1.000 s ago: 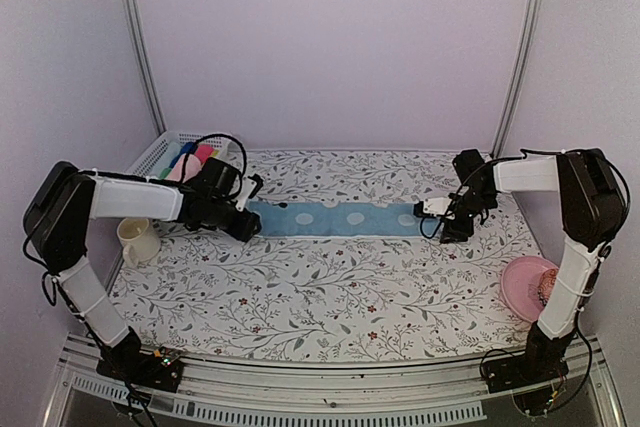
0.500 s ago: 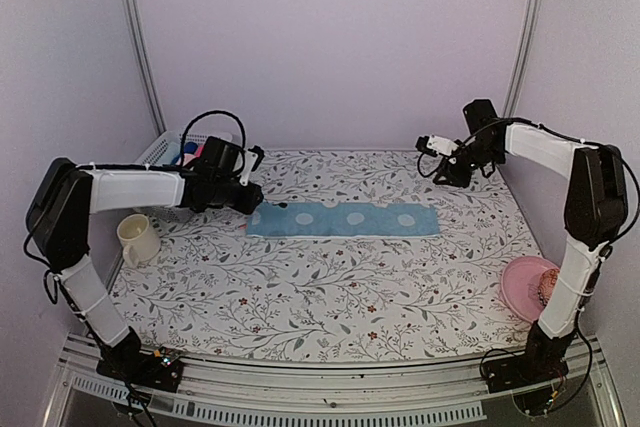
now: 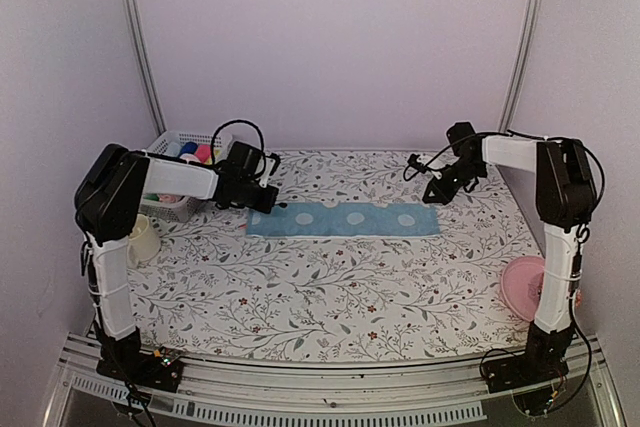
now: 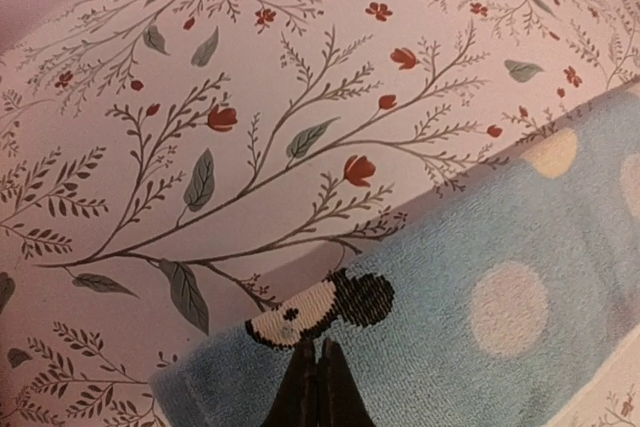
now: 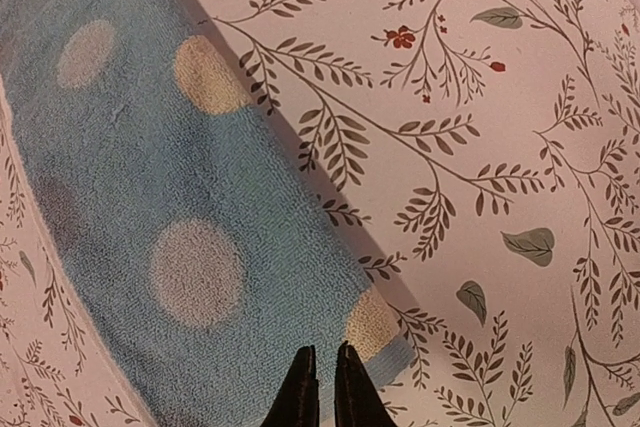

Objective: Roll the towels
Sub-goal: Smooth out the towel at the center of the board.

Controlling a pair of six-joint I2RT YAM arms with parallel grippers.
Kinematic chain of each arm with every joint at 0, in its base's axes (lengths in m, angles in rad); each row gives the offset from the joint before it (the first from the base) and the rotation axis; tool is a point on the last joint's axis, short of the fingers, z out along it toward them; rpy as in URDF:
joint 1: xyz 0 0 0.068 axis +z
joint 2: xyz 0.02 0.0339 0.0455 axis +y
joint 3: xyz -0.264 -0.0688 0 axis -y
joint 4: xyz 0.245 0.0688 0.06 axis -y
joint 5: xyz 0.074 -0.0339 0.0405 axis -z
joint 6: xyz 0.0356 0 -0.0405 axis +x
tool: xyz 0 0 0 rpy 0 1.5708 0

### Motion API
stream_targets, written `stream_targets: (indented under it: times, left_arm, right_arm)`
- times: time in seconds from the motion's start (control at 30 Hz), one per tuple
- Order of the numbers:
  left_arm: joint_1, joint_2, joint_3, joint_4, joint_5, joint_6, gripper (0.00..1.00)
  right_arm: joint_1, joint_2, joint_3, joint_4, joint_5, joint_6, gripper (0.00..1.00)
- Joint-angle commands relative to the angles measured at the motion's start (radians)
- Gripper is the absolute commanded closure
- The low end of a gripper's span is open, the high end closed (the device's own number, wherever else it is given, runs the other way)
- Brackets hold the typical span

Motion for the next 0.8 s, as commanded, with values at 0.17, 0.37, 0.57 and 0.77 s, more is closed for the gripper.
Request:
stream_targets:
  times: [0.17,0.37,0.57,0.77]
  left_arm:
    - [0.016,0.045,-0.007,-0.009,-0.063,-0.019,1.00]
    - [0.022,0.095,0.010,-0.009,-0.080,-0.019,1.00]
    - [0.025,0.134,0.023,-0.021,-0.106,-0.018,1.00]
    - [0.026,0.120,0.013,-0.029,-0.112,-0.024,1.00]
  right_arm:
    - [0.000,0.073,0.014,0.021,-0.008,0.056,0.93]
    - [-0.001,0.101,0.016,0.038,0.046,0.088,0.93]
    - [-0.001,0.117,0.015,0.045,0.095,0.097,0.93]
    - [-0.001,0.085,0.009,0.036,0.110,0.081,0.85]
